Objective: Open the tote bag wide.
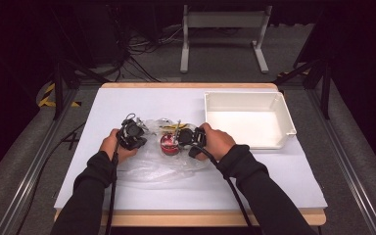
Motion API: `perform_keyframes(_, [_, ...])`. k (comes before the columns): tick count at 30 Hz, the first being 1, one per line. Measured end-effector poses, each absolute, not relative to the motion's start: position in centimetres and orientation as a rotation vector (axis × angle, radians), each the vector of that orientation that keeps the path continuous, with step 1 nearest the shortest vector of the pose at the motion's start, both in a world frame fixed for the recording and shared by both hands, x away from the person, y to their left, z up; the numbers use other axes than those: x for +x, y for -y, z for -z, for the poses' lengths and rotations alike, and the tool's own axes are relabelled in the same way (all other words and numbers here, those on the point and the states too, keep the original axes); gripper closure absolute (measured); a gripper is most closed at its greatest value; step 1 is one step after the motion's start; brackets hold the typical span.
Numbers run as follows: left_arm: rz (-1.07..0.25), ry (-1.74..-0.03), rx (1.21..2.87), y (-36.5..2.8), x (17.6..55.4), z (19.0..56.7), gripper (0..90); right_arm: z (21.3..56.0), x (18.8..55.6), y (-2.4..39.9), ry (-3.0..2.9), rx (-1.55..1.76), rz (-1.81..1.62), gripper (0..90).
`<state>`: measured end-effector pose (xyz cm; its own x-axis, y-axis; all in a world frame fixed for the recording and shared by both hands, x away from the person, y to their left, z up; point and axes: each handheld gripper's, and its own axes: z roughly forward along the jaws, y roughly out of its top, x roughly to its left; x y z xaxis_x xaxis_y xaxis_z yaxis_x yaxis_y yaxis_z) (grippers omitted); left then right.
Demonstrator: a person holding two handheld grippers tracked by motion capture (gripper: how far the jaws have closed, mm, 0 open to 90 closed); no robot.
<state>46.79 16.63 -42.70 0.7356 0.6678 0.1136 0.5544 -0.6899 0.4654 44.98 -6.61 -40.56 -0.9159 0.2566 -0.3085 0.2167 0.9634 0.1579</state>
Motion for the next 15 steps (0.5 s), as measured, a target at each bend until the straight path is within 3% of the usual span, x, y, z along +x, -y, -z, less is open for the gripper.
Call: perform_keyframes(15, [-0.461,-1.041,2.518,-21.3,46.2,42.9,90.0,39.6,45.0,7.9,-2.709,0.372,-0.137,47.8])
